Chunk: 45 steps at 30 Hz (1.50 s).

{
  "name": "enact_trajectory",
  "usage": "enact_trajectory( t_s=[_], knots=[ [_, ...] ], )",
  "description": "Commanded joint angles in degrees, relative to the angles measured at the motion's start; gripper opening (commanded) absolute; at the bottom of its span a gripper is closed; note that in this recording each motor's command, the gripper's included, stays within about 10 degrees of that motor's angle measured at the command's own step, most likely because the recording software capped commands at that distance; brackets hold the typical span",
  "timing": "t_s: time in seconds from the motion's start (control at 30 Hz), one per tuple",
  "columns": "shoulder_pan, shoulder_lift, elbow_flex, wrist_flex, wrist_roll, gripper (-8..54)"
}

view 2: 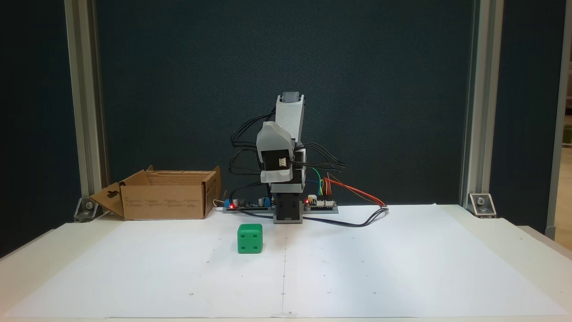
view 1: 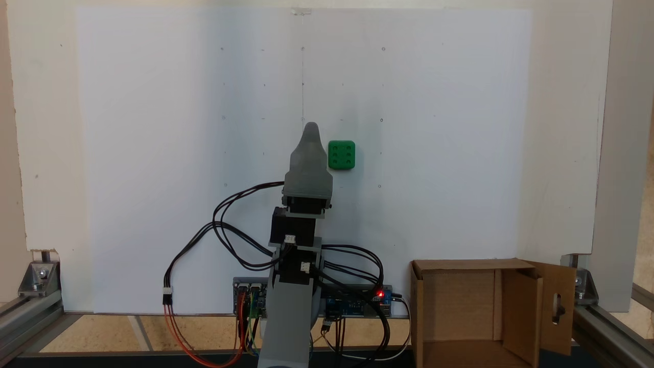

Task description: Grasp a green dice and put it in the bin.

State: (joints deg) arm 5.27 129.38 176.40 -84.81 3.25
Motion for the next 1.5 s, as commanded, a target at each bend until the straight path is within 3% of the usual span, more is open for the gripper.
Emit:
enact_trajectory(
  t_s=[0.0,1.1,1.47],
  knots=[
    [-0.1,6.2,2.7,-0.6,1.2,44.6],
    [0.5,6.3,1.7,-0.4,1.0,43.9],
    [0.6,6.3,-31.9,43.0,0.8,44.0]
  ],
)
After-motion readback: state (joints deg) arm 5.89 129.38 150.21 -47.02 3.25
